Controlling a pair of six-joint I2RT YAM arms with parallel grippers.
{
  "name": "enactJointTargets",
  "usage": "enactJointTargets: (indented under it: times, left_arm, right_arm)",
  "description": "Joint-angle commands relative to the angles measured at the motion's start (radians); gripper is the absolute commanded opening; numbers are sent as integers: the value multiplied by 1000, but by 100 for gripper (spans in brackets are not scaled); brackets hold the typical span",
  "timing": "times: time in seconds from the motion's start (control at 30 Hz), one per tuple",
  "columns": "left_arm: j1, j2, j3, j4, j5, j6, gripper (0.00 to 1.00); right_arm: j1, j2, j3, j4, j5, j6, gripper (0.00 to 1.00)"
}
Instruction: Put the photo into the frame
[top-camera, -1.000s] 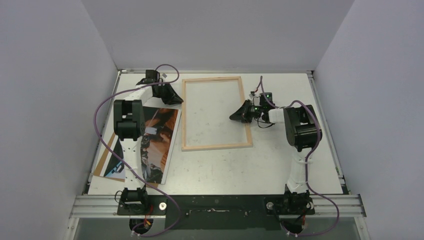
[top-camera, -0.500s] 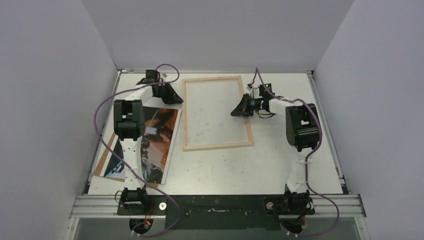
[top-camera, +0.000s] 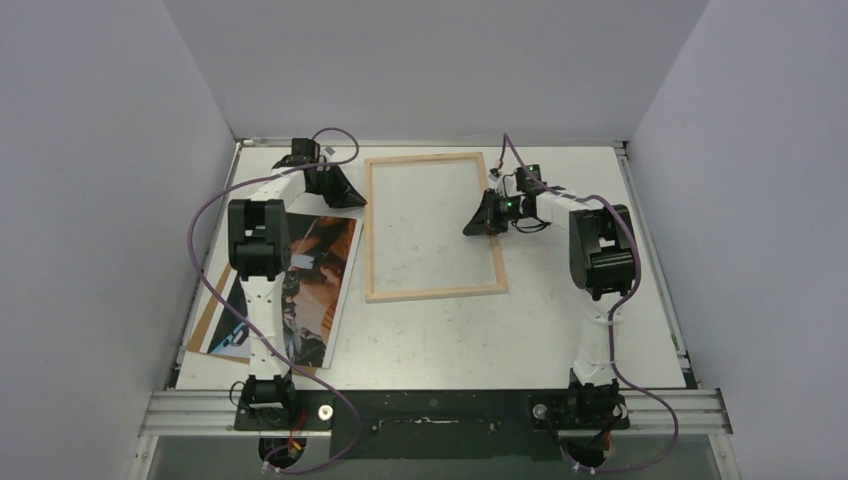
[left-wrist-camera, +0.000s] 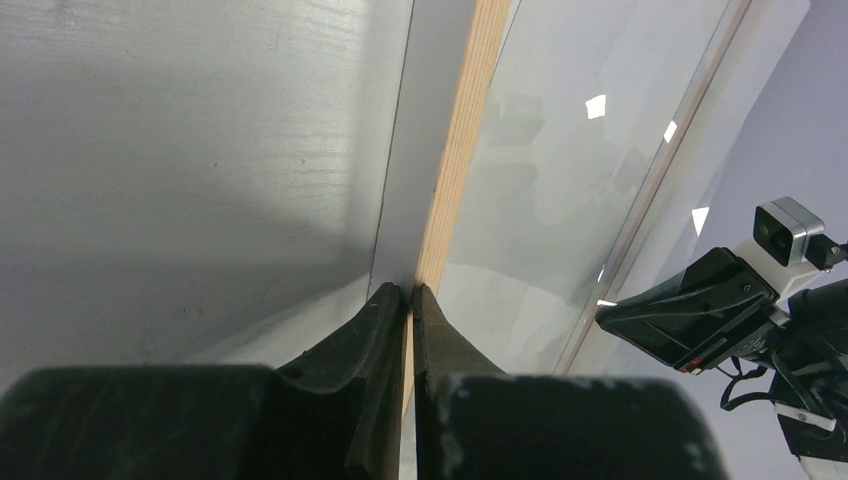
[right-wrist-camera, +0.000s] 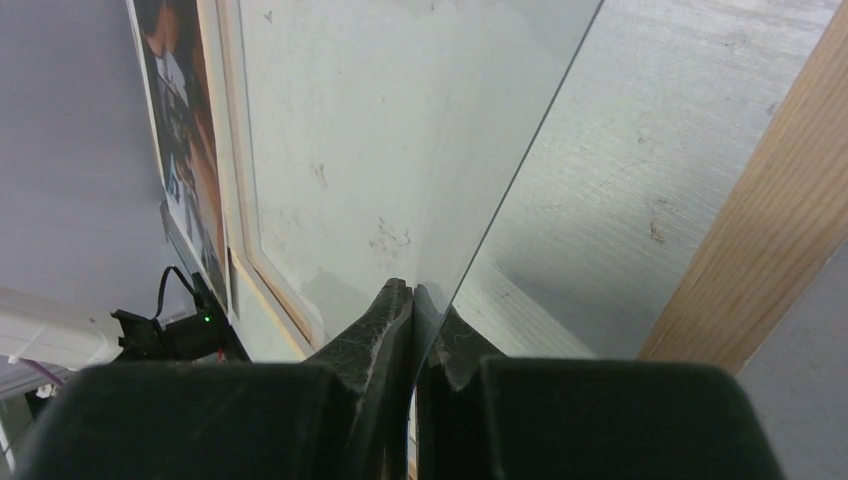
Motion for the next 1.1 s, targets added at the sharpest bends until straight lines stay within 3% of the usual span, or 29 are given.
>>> enactJointTargets:
  times: [0.0, 1.07]
  left_arm:
    - [-2, 55, 19, -51, -78, 45, 0]
    - [-2, 76, 40, -63, -76, 43, 0]
  right_arm:
    - [22, -25, 32, -65, -43, -79, 0]
    - [11, -45, 98, -170, -60, -202, 0]
